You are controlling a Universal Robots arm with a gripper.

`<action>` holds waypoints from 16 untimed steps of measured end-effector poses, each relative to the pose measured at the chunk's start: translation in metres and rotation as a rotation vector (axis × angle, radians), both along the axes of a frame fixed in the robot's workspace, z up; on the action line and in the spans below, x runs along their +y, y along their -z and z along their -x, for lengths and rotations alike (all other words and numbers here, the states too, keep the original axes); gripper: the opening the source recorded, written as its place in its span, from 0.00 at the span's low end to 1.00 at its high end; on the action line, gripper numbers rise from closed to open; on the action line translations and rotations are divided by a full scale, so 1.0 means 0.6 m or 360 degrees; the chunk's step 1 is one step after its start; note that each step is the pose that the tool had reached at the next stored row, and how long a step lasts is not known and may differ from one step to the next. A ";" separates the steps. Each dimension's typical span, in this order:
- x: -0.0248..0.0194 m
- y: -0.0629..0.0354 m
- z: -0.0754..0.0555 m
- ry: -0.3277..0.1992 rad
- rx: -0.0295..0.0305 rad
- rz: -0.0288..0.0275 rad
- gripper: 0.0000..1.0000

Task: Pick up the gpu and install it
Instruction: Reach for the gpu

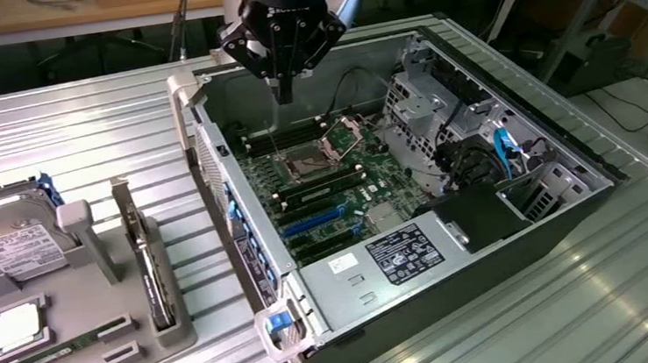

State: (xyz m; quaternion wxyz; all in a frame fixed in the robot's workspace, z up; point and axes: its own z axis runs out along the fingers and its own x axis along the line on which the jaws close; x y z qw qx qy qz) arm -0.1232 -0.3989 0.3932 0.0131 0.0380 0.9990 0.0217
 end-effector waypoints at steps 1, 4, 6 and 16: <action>0.0000 0.000 0.001 0.0000 0.00001 0.00000 0.11; -0.0001 0.000 0.008 0.0000 0.00003 0.00002 0.11; 0.0000 0.001 0.012 0.0000 0.00000 -0.00001 0.11; -0.0093 0.001 0.017 -0.0025 0.00002 -0.00001 0.11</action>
